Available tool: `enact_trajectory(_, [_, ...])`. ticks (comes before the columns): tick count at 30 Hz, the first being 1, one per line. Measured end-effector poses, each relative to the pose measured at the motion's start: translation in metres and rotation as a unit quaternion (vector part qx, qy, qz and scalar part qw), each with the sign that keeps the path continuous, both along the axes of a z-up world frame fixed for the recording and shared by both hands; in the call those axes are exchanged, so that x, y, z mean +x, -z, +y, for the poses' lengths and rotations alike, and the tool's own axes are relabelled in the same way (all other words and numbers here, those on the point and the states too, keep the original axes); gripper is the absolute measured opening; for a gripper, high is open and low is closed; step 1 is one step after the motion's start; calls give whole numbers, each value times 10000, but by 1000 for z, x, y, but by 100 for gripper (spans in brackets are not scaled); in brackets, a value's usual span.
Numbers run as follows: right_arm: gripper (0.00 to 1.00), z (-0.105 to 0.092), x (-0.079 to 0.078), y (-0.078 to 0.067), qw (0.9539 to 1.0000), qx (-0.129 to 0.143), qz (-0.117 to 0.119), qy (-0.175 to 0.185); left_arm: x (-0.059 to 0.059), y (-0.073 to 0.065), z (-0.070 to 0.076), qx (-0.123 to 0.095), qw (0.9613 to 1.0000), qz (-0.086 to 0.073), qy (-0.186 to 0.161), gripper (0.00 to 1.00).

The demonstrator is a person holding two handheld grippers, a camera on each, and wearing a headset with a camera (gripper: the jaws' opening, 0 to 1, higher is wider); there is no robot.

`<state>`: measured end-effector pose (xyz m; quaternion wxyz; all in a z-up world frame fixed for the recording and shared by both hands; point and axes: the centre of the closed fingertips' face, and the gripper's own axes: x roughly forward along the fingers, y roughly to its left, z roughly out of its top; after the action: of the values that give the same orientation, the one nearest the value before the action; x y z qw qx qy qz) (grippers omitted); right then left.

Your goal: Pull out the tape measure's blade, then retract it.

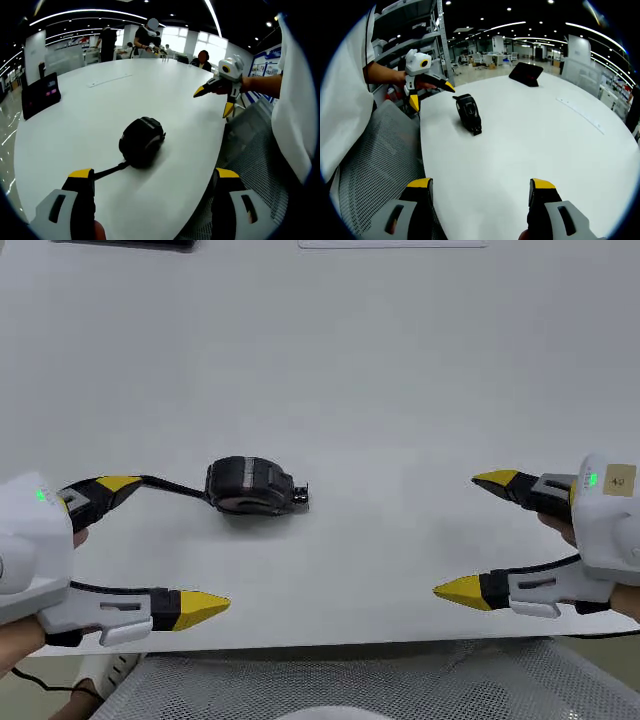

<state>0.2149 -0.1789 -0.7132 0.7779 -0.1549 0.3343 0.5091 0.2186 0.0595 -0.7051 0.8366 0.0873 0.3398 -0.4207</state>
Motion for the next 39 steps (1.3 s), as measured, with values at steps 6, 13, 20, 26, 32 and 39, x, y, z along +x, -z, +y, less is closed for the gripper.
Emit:
enact_trajectory(6, [77, 1, -1, 2, 10000, 24, 46, 25, 1, 1, 1, 6, 10000, 44, -37, 95])
enact_trajectory(13, [77, 2, 1, 2, 10000, 36, 31, 18, 4, -1, 3, -17, 10000, 61, -33, 87])
enact_trajectory(20, [76, 5, 4, 2, 10000, 28, 3, -64, 7, -2, 0, -3, 10000, 29, 70, 86])
enact_trajectory(26, [76, 10, 9, 3, 9999, 22, -31, -140, 12, -2, -3, 38, 9998, 19, 199, 86])
enact_trajectory(32, [77, 18, 13, 7, 9995, -14, -50, -308, 17, 0, -6, 119, 9994, -32, 319, 87])
enact_trajectory(39, [77, 27, 20, 8, 9991, 10, -69, -423, 24, 0, -8, 158, 9991, -59, 400, 88])
